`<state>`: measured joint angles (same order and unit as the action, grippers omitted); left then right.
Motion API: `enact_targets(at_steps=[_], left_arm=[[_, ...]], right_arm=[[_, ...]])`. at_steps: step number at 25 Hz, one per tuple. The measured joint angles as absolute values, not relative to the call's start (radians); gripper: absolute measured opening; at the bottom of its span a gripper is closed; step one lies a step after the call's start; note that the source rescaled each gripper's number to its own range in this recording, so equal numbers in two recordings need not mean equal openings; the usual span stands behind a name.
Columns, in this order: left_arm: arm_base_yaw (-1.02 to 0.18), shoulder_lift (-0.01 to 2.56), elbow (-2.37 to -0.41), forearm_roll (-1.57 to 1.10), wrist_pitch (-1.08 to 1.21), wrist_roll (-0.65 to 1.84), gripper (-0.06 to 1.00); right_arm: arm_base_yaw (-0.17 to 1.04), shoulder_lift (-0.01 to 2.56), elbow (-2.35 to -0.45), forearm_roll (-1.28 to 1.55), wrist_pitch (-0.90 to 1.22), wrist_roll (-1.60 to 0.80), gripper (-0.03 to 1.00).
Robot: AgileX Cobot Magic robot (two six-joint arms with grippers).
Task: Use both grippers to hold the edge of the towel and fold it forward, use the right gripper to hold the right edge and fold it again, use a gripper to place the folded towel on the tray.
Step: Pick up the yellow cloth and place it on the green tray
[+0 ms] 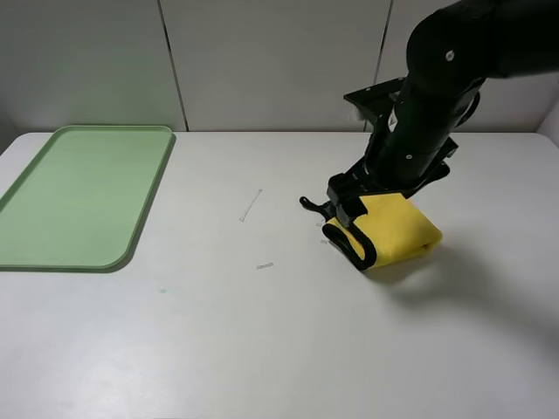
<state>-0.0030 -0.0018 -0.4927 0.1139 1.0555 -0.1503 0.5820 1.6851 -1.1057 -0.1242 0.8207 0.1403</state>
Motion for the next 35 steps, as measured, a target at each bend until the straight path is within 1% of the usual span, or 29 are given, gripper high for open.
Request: enact_targets(at_steps=[8, 13, 21, 33, 35], left_arm=[[-0.003, -0.002, -0.493, 0.114, 1.055, -0.150, 1.00], [-0.003, -0.002, -0.493, 0.114, 1.055, -0.150, 1.00], [-0.003, -0.002, -0.493, 0.114, 1.055, -0.150, 1.00], [-0.003, -0.002, -0.493, 0.114, 1.055, -0.150, 1.00], [-0.003, -0.002, -0.493, 0.114, 1.055, -0.150, 1.00]], right_arm=[[0.582, 1.475, -1.106, -0.033, 1.105, 0.140, 1.00], [0.582, 1.360, -1.056, 0.043, 1.182, 0.140, 1.00], [0.582, 1.130, -0.921, 0.083, 1.212, 0.140, 1.00], [0.582, 0.707, -0.802, 0.074, 1.217, 0.140, 1.00], [0.582, 0.677, -0.785, 0.070, 1.218, 0.140, 1.00]])
